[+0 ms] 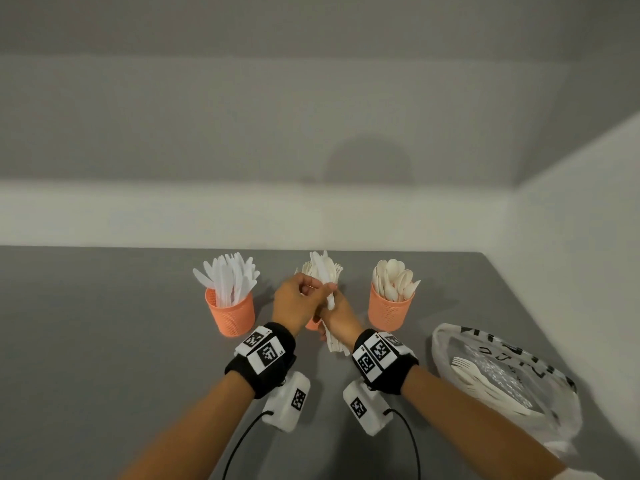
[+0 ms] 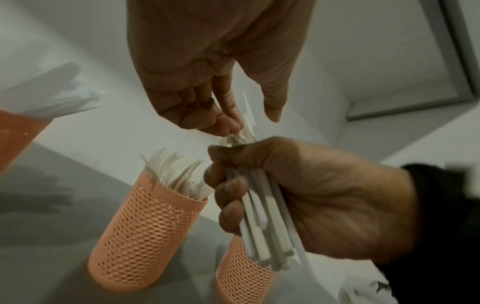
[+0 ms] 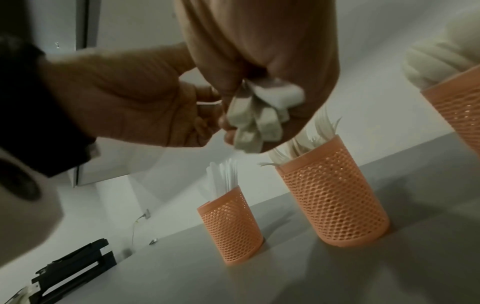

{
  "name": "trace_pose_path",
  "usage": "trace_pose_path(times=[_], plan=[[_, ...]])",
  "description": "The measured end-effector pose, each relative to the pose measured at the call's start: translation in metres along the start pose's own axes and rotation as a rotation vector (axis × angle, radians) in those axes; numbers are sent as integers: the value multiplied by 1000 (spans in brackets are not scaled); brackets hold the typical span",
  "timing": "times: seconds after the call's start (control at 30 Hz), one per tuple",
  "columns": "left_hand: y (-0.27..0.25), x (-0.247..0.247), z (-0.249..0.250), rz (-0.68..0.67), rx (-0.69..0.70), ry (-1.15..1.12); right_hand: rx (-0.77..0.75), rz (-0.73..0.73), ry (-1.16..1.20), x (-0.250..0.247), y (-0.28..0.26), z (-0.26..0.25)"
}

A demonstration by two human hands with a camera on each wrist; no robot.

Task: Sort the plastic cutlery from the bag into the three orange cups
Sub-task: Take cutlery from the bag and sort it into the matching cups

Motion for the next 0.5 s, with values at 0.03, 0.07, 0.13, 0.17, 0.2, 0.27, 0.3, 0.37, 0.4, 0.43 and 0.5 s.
trace_pose_path(times=[0.03,0.07,0.13,0.17,0.2,0.27,0.3,0.37,0.4,0.43,0.5], plan=[[0,1,2,9,18,43,-5,5,7,1,1,2],[0,2,4,12,33,90,-2,5,14,1,1,3],[2,3,7,9,54,170,8,-17,21,1,-6,1],[4,3,8,14,56,186,9,-36,26,1,-7,2],[7,2,9,22,45,179,7,-56,37,1,-11,2],[14,-3,13,58,27,87,12,-78,73,0,-16,3],[17,-8,17,88,20,-15,14,-83,93,-1,-18,5],[21,-20,25,158,2,-272,27,-105,135,-1,-20,9],[24,-28,29,200,-1,-379,40,-122,168,-1,-22,11],[26,-37,33,242,3,-451,57,-144,209,-1,-24,13],[30,-52,33,321,-6,-491,99,-189,310,-1,-26,17]])
Point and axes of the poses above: each hand's wrist, its own y-axis towards the middle knuckle, its own x-axis out of the palm, z = x × y, the point moved 9 cm from there along y, towards the middle knuckle, and after that the axes turned 8 degrees about -y, right-handed, at the moved point
